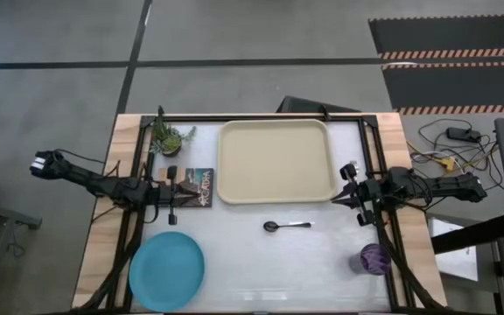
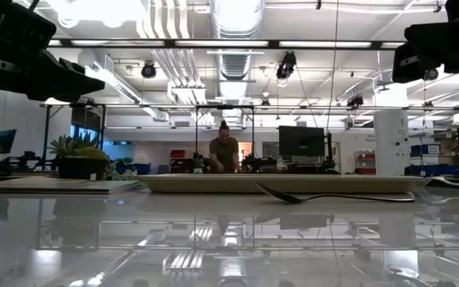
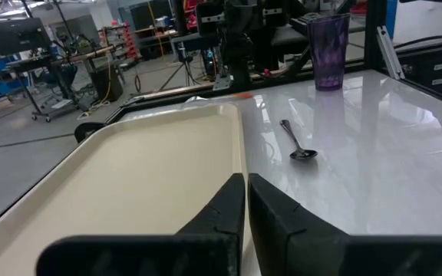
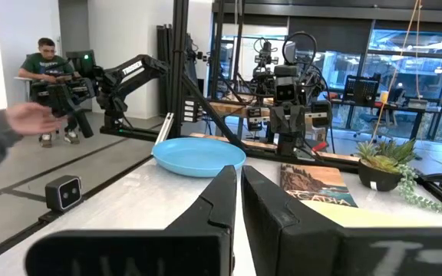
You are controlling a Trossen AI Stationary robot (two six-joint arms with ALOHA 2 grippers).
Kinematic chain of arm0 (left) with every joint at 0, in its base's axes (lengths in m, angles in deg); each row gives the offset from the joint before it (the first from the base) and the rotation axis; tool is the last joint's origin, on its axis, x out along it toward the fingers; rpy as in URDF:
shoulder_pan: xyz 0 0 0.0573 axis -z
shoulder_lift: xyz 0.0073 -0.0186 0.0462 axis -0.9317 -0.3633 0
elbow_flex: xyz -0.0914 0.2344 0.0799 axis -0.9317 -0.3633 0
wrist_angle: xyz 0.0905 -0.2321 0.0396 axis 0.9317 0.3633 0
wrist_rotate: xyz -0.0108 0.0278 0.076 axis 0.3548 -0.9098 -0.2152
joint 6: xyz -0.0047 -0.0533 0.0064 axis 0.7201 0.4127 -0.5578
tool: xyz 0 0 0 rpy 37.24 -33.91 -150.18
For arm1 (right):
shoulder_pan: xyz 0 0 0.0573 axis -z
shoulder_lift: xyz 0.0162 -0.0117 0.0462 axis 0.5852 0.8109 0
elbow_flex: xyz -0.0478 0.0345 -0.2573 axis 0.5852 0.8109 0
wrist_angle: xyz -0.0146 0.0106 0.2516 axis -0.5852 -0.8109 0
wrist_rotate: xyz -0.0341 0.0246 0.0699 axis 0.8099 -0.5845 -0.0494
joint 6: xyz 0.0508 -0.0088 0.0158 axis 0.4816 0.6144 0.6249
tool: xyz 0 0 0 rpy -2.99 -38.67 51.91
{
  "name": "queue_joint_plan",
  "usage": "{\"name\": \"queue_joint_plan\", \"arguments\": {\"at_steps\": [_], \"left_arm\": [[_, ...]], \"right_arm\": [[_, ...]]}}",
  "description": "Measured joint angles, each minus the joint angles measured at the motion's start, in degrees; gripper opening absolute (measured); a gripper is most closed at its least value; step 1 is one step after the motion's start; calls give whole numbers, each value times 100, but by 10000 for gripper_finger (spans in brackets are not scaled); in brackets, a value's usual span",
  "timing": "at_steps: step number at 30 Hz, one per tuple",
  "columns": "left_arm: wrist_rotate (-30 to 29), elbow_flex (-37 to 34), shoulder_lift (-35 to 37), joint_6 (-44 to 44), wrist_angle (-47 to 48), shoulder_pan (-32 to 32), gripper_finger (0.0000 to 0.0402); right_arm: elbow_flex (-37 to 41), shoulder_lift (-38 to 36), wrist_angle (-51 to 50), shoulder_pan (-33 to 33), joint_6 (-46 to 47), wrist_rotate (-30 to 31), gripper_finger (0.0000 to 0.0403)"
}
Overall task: Pick and place plate/cup/fork/spoon on tray
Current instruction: Put the blue plate on the left of the white tray
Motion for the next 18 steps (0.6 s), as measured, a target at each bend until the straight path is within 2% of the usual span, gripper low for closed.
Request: {"name": "queue_joint_plan", "arguments": {"at_steps": [4,9,12,15,18], "left_arm": [[0,0,1,0,0,0,0],[0,0,12,2,-75,-1,0],[7,0,-35,633,-725,0,0],[9,0,-128,1600,-1641,-2,0],[10,0,-188,1451,-2447,-2,0]], "right_arm": [[1,0,74,2,-194,322,13],[2,0,125,2,57,348,13],[0,2,382,2,458,349,13],[1,2,630,2,1438,346,13],[0,2,792,2,2143,348,13]]}}
